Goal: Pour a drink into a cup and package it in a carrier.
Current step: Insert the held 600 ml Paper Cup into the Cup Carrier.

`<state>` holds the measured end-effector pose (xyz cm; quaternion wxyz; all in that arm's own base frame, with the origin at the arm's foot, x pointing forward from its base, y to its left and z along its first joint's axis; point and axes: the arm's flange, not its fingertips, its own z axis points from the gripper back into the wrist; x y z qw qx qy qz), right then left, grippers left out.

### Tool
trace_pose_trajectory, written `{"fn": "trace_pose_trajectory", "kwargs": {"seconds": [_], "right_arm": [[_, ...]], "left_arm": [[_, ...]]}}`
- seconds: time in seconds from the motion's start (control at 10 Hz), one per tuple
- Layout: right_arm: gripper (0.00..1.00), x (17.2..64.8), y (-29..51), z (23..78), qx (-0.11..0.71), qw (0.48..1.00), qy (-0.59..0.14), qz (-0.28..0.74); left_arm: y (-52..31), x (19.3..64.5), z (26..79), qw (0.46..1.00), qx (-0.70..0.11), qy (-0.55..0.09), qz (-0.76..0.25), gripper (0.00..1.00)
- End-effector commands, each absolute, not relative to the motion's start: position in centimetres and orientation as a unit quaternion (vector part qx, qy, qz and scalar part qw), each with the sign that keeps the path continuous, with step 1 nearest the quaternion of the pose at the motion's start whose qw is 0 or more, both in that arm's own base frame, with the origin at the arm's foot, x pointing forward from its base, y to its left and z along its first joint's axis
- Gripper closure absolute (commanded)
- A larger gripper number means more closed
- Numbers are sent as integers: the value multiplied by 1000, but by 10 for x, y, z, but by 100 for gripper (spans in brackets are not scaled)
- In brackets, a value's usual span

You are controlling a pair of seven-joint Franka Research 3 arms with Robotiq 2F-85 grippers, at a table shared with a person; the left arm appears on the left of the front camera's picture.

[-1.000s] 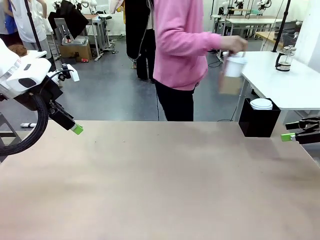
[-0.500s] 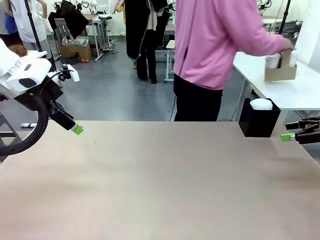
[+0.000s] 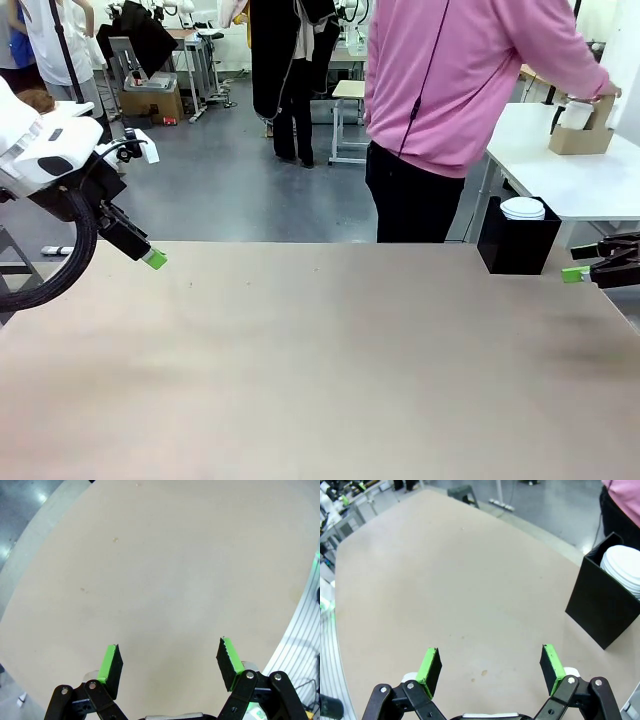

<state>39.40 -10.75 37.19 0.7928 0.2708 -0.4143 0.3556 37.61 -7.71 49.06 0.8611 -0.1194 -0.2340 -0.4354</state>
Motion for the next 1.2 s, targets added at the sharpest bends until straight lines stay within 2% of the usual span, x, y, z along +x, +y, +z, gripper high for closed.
{"fn": "trace_pose_trajectory", "kwargs": {"seconds": [0.0, 1.1], "right_arm": [[0, 396, -110, 373, 274, 791, -414, 357], [0, 396, -110, 373, 274, 791, -414, 357]], "left_arm": [[-76, 377, 491, 862, -115, -231, -437, 6], [-76, 377, 491, 862, -115, -231, -437, 6]]}}
